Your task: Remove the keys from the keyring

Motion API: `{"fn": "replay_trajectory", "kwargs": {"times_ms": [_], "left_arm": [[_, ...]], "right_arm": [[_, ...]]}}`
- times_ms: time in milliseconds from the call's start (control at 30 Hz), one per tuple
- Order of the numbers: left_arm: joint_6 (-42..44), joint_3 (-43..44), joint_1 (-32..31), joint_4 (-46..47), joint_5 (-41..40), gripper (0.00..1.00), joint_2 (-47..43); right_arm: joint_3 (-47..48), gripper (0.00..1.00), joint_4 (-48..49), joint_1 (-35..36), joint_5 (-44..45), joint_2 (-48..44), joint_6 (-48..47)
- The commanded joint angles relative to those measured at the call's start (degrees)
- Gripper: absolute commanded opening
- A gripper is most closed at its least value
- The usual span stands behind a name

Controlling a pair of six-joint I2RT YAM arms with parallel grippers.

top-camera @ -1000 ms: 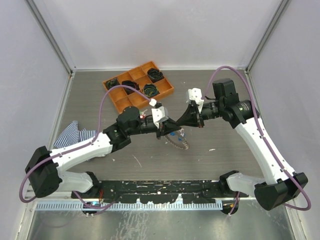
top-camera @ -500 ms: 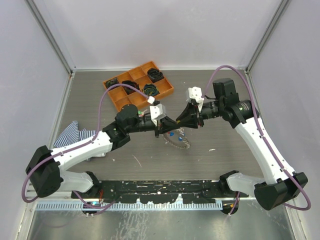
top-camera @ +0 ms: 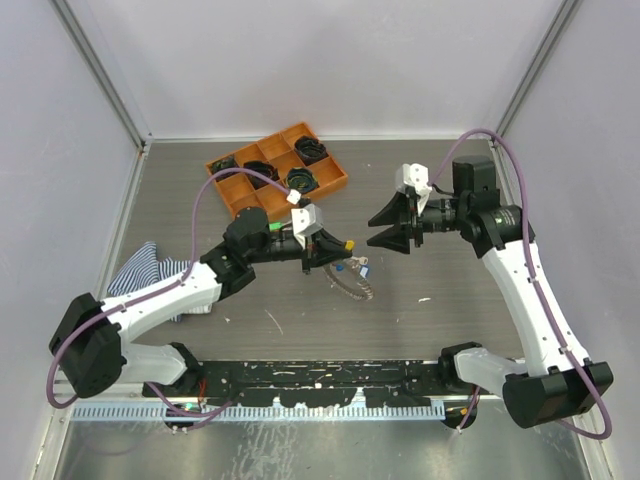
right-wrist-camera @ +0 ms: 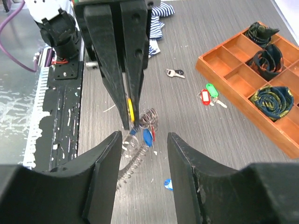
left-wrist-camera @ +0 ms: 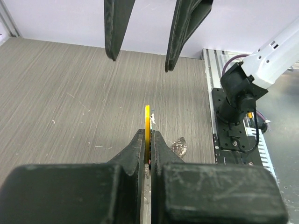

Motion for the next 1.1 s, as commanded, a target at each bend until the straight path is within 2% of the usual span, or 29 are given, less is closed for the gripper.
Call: {"fn": "replay_trajectory", "kwargs": {"times_ms": [0, 233, 433, 833, 1067], "left_arm": [[-0.37, 0.17, 0.74, 6.11, 3.97, 0.00, -5.06], [-1.79, 0.00, 1.77, 8.06, 7.42, 0.00, -5.37], [-3.55, 0.08, 1.77, 9.83, 9.06, 0.00, -5.10], [-5.21, 0.04, 1.72, 12.85, 9.46, 0.00, -3.82], [-5.53, -0.01, 1.72, 13.44, 9.35, 0.00, -3.42]], "right_arm": [[-4.16, 0.49, 6.00, -1.01, -3.09, -1.46, 0.57], [-12.92, 0.46, 15.45, -0.28, -8.96, -1.10, -2.83], [-13.55, 0.45, 17.65, 2.79, -10.98, -0.10, -3.15], [-15.74, 0.44, 25.64, 7.26, -10.03, 1.19, 6.34], [-15.70, 0.36, 26.38, 8.28, -9.89, 1.48, 7.74]]}}
